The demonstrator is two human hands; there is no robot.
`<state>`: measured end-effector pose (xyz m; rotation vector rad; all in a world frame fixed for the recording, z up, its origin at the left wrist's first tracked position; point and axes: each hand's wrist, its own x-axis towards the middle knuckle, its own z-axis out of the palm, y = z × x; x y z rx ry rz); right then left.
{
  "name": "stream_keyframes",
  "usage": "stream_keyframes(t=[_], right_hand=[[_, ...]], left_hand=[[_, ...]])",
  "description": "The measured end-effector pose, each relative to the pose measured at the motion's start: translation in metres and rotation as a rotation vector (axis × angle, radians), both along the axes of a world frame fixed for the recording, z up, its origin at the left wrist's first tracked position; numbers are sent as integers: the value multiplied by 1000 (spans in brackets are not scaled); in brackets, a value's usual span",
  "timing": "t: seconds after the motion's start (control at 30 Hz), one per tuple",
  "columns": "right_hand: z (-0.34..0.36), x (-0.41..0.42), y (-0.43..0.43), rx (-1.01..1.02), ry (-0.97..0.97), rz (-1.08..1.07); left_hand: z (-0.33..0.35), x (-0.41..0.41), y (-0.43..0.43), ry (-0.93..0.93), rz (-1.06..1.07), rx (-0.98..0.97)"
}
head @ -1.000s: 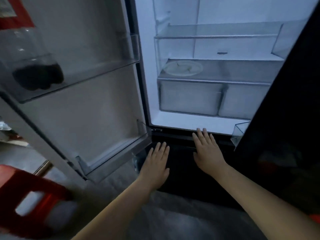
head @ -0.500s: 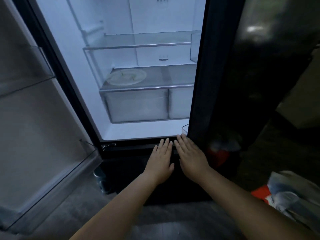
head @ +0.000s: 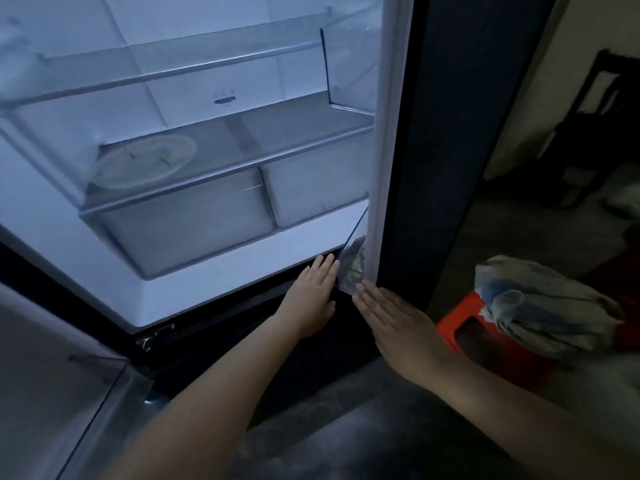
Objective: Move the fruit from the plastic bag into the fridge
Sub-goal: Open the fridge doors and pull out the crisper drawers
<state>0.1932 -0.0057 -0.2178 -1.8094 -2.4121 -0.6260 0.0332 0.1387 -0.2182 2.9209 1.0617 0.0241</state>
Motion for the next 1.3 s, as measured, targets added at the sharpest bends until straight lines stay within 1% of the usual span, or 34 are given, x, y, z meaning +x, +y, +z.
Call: stream_keyframes(t=[0.13,0.27,0.37,0.47,0.57,0.63,0.77,0.83,1.0,1.2,1.3], right_hand=[[-3,4,-21,-16,25,-142],[-9,7,-44,11,58,-310],[-8,3,-58,27,88,-453],[-11,-3,-65,28,188,-570],[-20,-2,-66,6,224,-673],[-25,1,-64,3,277,-694],[-33,14,-60,1,406,-715],[-38,26,-59,-10,404,-730],[-46,63,-75,-31,373,-732],[-37,124,-103,9,465,-712],[-27,158,-109,32,506,-733]], left_hand=[[-7,20,4,-19,-143,5],[-10,35,0,-52,-353,62],[-13,44,-6,-112,-489,32],[-14,57,-16,-182,-567,-27],[-13,68,-28,-218,-568,-97],[-14,75,-30,-210,-570,-82],[-13,89,-31,-112,-494,-74],[-11,100,-31,-55,-485,-59],[-10,130,-36,-14,-502,-1],[1,176,-76,-33,-442,-109],[11,204,-94,-3,-424,-103]])
